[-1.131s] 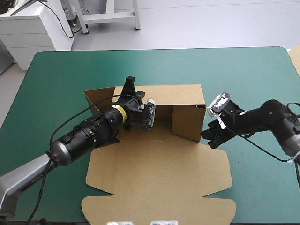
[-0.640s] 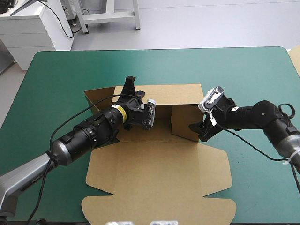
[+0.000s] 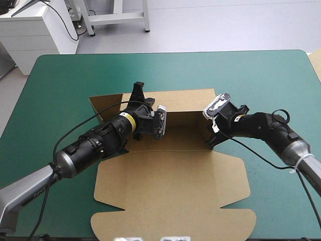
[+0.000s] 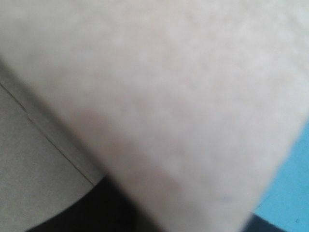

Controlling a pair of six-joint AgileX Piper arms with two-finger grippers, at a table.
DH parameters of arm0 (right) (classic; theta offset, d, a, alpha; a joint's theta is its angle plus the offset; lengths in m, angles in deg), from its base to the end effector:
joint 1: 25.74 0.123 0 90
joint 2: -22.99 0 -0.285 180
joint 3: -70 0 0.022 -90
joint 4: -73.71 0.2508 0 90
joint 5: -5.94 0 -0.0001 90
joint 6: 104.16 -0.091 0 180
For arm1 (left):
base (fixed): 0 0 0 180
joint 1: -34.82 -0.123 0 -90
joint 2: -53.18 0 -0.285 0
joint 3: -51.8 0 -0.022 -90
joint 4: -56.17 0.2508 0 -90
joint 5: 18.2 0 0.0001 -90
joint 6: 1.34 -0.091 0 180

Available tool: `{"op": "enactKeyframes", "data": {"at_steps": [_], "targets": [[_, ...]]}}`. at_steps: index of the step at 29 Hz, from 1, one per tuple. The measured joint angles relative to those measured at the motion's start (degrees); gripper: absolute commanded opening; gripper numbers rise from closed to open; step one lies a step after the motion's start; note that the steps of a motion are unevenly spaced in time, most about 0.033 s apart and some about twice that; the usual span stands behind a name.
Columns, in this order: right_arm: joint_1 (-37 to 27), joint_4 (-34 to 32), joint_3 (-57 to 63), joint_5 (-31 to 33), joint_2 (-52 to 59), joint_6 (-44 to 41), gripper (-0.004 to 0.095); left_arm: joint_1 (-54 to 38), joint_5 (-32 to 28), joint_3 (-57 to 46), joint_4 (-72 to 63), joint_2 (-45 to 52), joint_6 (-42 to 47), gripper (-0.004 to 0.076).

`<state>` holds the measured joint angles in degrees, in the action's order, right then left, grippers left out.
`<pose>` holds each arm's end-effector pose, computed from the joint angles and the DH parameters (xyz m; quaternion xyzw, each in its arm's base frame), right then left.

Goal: Fold the box

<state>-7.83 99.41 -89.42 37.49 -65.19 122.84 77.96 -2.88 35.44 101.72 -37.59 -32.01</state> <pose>0.2744 0.1104 0.2824 -0.3750 0.8483 0.0851 0.3640 0.2517 -0.2123 0.3131 0.7076 0.4793 0.2196 0.4705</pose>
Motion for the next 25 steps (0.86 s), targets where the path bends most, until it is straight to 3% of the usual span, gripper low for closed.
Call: {"op": "enactKeyframes", "data": {"at_steps": [9, 12, 20, 25], "targets": [[-0.2, 0.4, 0.0, -1.0, -0.5, -1.2, -0.0018, 0.1, 0.8, 0.0, 0.3, 0.0, 0.5, 0.0012], [-0.2, 0.9, 0.0, -1.3, -0.5, -2.6, -0.0019, 0.1, 0.8, 0.0, 0.4, 0.0, 1.5, 0.0084], [-0.2, 2.0, 0.2, -5.0, -1.1, -9.0, -0.0019, 1.7, 2.2, -0.8, -1.0, 1.2, 4.4, 0.0412], [0.4, 3.6, 0.2, -5.2, -1.3, -8.7, -0.0019, 5.4, 2.1, -1.5, -3.1, 4.5, 4.8, 0.0446]]}}
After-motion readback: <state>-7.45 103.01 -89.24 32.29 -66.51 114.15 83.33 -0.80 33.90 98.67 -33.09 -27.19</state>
